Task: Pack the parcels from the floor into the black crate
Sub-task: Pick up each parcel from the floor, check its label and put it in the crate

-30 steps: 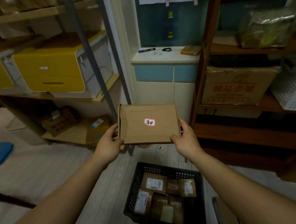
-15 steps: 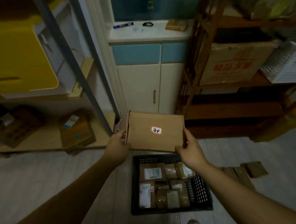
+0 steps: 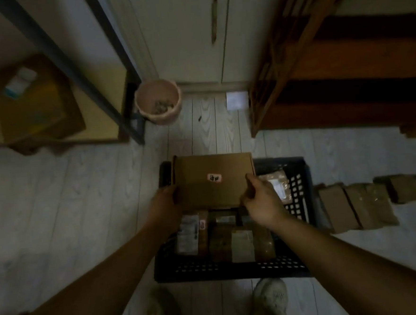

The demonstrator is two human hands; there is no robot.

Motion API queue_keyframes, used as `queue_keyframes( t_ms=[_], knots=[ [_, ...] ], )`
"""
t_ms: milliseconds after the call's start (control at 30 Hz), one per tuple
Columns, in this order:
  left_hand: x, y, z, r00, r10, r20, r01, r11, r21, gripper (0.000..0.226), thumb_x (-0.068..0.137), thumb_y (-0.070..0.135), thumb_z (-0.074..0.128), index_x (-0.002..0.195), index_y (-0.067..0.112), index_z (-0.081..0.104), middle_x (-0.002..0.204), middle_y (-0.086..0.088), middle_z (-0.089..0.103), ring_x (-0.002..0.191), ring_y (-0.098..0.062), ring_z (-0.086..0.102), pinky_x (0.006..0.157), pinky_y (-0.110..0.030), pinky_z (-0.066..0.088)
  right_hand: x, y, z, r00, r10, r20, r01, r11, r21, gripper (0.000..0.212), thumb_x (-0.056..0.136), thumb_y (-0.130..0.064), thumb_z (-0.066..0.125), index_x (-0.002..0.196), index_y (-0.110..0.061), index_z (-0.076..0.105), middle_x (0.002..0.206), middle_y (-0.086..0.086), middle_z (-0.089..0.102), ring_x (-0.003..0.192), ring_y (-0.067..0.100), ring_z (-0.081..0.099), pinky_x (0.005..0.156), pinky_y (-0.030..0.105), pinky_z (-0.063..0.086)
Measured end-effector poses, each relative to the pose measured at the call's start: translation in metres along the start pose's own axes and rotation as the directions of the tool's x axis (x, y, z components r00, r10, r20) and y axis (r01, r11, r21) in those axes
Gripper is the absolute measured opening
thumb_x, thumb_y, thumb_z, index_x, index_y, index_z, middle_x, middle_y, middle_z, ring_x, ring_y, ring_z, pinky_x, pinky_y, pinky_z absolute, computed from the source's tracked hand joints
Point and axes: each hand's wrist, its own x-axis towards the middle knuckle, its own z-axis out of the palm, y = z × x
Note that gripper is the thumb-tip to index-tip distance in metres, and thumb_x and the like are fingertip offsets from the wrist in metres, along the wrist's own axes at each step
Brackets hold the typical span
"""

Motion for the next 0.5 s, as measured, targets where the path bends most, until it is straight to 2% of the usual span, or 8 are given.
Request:
queue_keyframes(
  t_ms=[67, 133, 200, 300, 400, 500],
  knots=[
    [0.027, -0.024, 0.033, 0.998, -0.058, 0.017, 0.058, 0.998, 0.010, 0.040, 0.097, 0.012, 0.045, 0.137, 0.012, 0.047, 0.136, -0.012, 0.051, 0.118, -0.028, 0.053, 0.095, -0.030, 0.042, 0.031, 0.026, 0.029, 1.000, 0.001, 0.020, 0.000, 1.000, -0.030, 0.059, 0.095, -0.023, 0.051, 0.149, -0.026, 0.026, 0.142, 0.008, 0.038, 0.118, 0.021, 0.047, 0.091, 0.029, 0.044],
    [0.050, -0.046, 0.061, 0.996, -0.084, 0.031, 0.083, 0.996, 0.034, 0.042, 0.096, 0.014, 0.046, 0.138, 0.015, 0.045, 0.134, -0.011, 0.054, 0.115, -0.027, 0.055, 0.089, -0.029, 0.043, 0.056, 0.048, 0.054, 0.999, 0.017, 0.035, -0.015, 0.998, -0.065, 0.060, 0.094, -0.026, 0.052, 0.148, -0.029, 0.027, 0.144, 0.009, 0.037, 0.126, 0.027, 0.044, 0.102, 0.040, 0.043],
    [0.071, -0.066, 0.084, 0.995, -0.098, 0.036, 0.095, 0.993, 0.067, 0.044, 0.095, 0.014, 0.047, 0.138, 0.016, 0.044, 0.133, -0.010, 0.054, 0.116, -0.028, 0.054, 0.089, -0.028, 0.041, 0.076, 0.063, 0.076, 0.998, 0.035, 0.050, -0.030, 0.996, -0.086, 0.060, 0.093, -0.025, 0.052, 0.148, -0.029, 0.027, 0.145, 0.009, 0.035, 0.129, 0.030, 0.041, 0.105, 0.045, 0.041],
    [0.098, -0.084, 0.112, 0.996, -0.084, 0.014, 0.083, 0.995, 0.056, 0.036, 0.094, 0.015, 0.048, 0.130, 0.010, 0.050, 0.127, -0.013, 0.056, 0.112, -0.030, 0.054, 0.085, -0.028, 0.039, 0.103, 0.079, 0.103, 0.996, 0.044, 0.075, -0.037, 0.995, -0.093, 0.064, 0.092, -0.015, 0.052, 0.148, -0.028, 0.026, 0.148, 0.009, 0.032, 0.129, 0.032, 0.042, 0.104, 0.044, 0.043],
    [0.122, -0.096, 0.129, 0.996, -0.087, 0.000, 0.087, 0.995, 0.043, 0.034, 0.094, 0.021, 0.049, 0.125, 0.009, 0.052, 0.125, -0.014, 0.057, 0.110, -0.031, 0.055, 0.089, -0.035, 0.044, 0.124, 0.089, 0.120, 0.996, 0.039, 0.076, -0.031, 0.994, -0.109, 0.064, 0.091, -0.009, 0.050, 0.148, -0.024, 0.025, 0.149, 0.011, 0.029, 0.132, 0.032, 0.037, 0.107, 0.039, 0.035],
    [0.140, -0.109, 0.135, 0.992, -0.071, 0.107, 0.068, 0.997, 0.031, 0.041, 0.092, 0.032, 0.052, 0.128, 0.012, 0.050, 0.131, -0.012, 0.052, 0.113, -0.030, 0.054, 0.096, -0.038, 0.046, 0.137, 0.098, 0.135, 0.994, 0.048, 0.099, -0.038, 0.995, -0.093, 0.067, 0.091, -0.008, 0.050, 0.149, -0.023, 0.021, 0.151, 0.012, 0.024, 0.132, 0.034, 0.037, 0.108, 0.039, 0.035]
  ],
)
